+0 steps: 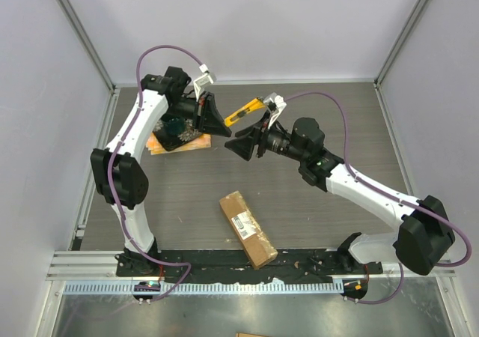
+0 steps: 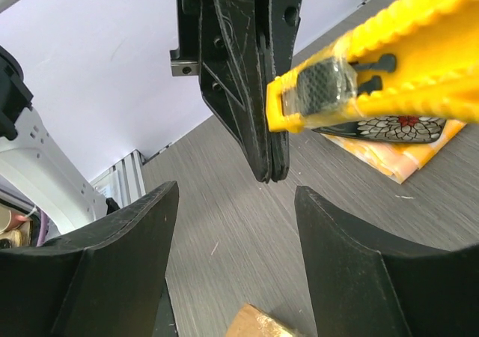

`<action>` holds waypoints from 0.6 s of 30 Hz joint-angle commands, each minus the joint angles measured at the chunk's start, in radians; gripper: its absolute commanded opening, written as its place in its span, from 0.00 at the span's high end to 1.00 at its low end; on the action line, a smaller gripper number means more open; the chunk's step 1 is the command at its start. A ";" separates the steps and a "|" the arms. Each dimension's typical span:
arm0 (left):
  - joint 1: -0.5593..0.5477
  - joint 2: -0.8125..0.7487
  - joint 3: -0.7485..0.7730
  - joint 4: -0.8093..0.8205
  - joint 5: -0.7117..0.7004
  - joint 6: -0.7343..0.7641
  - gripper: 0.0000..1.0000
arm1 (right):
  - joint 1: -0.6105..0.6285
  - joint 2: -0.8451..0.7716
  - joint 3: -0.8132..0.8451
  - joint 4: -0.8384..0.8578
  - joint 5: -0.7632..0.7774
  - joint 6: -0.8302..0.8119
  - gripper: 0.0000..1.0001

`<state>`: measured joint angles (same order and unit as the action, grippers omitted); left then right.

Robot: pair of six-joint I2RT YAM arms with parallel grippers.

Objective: Unpack the express box
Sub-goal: Cut the express box at the center of the board.

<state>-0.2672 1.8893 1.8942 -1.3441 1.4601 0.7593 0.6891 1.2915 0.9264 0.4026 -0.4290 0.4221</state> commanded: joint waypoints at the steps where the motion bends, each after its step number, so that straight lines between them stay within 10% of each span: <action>1: -0.001 -0.058 0.006 -0.268 0.206 0.003 1.00 | -0.013 -0.003 0.000 0.082 0.033 -0.005 0.31; 18: -0.001 -0.110 -0.084 -0.182 0.207 -0.055 1.00 | -0.045 0.118 0.058 0.343 0.026 0.110 0.43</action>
<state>-0.2672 1.8412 1.8355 -1.3441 1.4605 0.7349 0.6502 1.3907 0.9291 0.6224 -0.3756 0.4877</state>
